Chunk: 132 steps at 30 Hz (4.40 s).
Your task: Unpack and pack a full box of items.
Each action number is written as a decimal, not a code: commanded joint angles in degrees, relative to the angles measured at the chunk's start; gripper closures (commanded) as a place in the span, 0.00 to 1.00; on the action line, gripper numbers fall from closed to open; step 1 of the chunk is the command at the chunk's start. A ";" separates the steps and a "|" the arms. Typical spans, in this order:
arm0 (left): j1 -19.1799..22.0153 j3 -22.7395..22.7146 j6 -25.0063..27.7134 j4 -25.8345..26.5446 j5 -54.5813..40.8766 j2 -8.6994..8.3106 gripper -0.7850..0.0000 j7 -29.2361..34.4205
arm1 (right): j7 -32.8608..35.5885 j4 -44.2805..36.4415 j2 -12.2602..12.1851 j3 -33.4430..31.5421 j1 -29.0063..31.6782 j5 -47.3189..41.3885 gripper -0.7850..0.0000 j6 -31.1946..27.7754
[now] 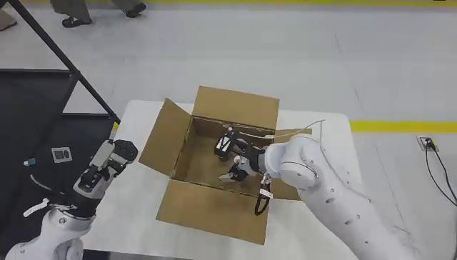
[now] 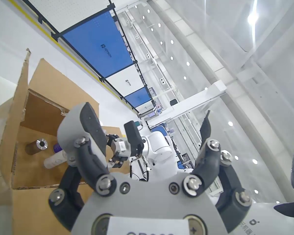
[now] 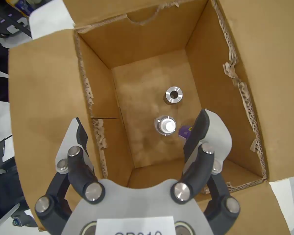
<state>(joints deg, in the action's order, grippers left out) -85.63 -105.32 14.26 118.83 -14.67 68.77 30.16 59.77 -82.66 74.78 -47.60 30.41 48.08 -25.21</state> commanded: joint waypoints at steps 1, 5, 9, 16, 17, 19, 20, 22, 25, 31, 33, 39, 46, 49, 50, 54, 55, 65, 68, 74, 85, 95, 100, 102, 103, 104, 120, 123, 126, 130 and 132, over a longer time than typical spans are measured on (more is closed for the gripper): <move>0.00 0.00 0.00 0.00 0.32 0.00 0.00 0.00 | 0.60 4.41 0.93 2.29 -2.89 -0.73 0.00 0.24; 0.00 0.00 0.00 0.00 0.32 0.00 0.00 0.00 | 0.47 10.95 2.57 5.36 -6.40 -2.55 0.00 0.30; 0.00 0.00 0.00 0.00 0.32 0.00 0.00 0.00 | 0.43 15.57 3.82 7.39 -8.61 -4.19 0.24 -0.15; 0.00 0.00 0.00 0.00 0.32 0.00 0.00 0.00 | 0.93 19.89 5.34 9.86 -10.41 -4.39 0.48 0.84; 0.00 0.00 0.00 0.00 0.32 0.00 0.00 0.00 | 1.15 20.41 5.52 10.17 -10.63 -4.13 0.40 1.20; 0.00 0.00 0.00 0.00 0.32 0.00 0.00 0.00 | 1.45 21.35 5.90 10.80 -10.91 -3.90 0.42 1.70; 0.00 0.00 0.00 0.00 0.32 0.00 0.00 0.00 | 1.55 21.83 6.07 11.07 -11.07 -3.82 0.41 1.81; 0.00 0.00 0.00 0.00 0.32 0.00 0.00 0.00 | 1.57 22.74 6.43 11.56 -11.38 -3.54 0.43 2.14; 0.00 0.00 0.00 0.00 0.32 0.00 0.00 0.00 | 0.10 23.53 6.82 11.91 -11.68 -2.96 0.35 1.91; 0.00 0.00 0.00 0.00 0.32 0.00 0.00 0.00 | 1.22 25.24 7.53 12.72 -12.01 -2.58 0.20 2.60; 0.00 0.00 0.00 0.00 0.32 0.00 0.00 0.00 | 1.40 25.95 7.80 12.99 -12.10 -2.53 0.18 2.77; 0.00 0.00 0.00 0.00 0.32 0.00 0.00 0.00 | 1.23 27.88 8.56 13.60 -12.38 -2.02 0.15 3.39; 0.00 0.00 0.00 0.00 0.32 0.00 0.00 0.00 | 1.61 29.51 9.25 13.93 -12.51 -2.13 0.79 3.29; 0.00 0.00 0.00 0.00 0.32 0.00 0.00 0.00 | 1.47 30.12 9.48 13.97 -12.53 -1.84 1.00 3.51; 0.00 0.00 0.00 0.00 0.32 0.00 0.00 0.00 | 1.30 30.24 9.53 13.91 -12.52 -1.86 1.00 3.39; 0.00 0.00 0.00 0.00 0.32 0.00 0.00 0.00 | -1.56 28.91 8.99 11.85 -12.35 -2.60 1.00 1.56; 0.00 0.00 0.00 0.00 0.32 0.00 0.00 0.00 | -2.10 27.90 8.59 10.89 -12.17 -2.48 1.00 1.38; 0.00 0.00 0.00 0.00 0.32 0.00 0.00 0.00 | 7.14 -10.69 0.52 -8.12 3.01 6.15 1.00 8.57; 0.00 0.00 0.00 0.00 0.32 0.00 0.00 0.00 | 10.96 -25.61 -1.88 -17.68 12.14 12.87 1.00 14.02; 0.00 0.00 0.00 0.00 0.32 0.00 0.00 0.00 | 7.80 -41.65 -4.18 -35.47 27.84 20.72 1.00 21.10; 0.00 0.00 0.00 0.00 0.32 0.00 0.00 0.00 | 8.42 -28.53 -5.34 -47.70 36.06 21.06 1.00 22.67; 0.00 0.00 0.00 0.00 0.32 0.00 0.00 0.00 | 6.33 -7.90 -5.66 -44.51 28.70 19.23 1.00 19.04; 0.00 0.00 0.00 0.00 0.32 0.00 0.00 0.00 | 5.25 -2.56 -5.72 -42.83 26.13 19.17 1.00 18.71; 0.00 0.00 0.00 0.00 0.32 0.00 0.00 0.00 | 5.29 -1.33 -5.77 -42.41 25.41 18.84 0.82 18.53; 0.00 0.00 0.00 0.00 0.32 0.00 0.00 0.00 | 5.28 -0.88 -5.80 -42.29 25.10 18.66 0.76 18.46; 0.00 0.00 0.00 0.00 0.32 0.00 0.00 0.00 | 5.24 -0.65 -5.83 -42.23 24.93 18.63 0.71 18.42; 0.00 0.00 0.00 0.00 0.32 0.00 0.00 0.00 | 2.61 -13.49 -6.74 -43.12 26.74 22.88 0.16 23.51; 0.00 0.00 0.00 0.00 0.32 0.00 0.00 0.00 | -1.88 -24.35 -6.65 -42.73 29.88 22.30 0.06 24.10; 0.00 0.00 0.00 0.00 0.32 0.00 0.00 0.00 | -4.07 -31.78 -6.49 -39.25 31.44 21.64 0.04 21.50; 0.00 0.00 0.00 0.00 0.32 0.00 0.00 0.00 | -4.43 -33.38 -6.01 -31.07 28.09 20.17 0.00 16.71; 0.00 0.00 0.00 0.00 0.32 0.00 0.00 0.00 | -3.39 -30.77 -5.58 -26.28 24.59 18.77 0.00 14.06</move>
<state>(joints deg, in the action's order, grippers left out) -85.63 -105.32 14.26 118.83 -14.35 68.77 30.15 55.65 -115.21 68.97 -77.05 57.31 67.62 -9.60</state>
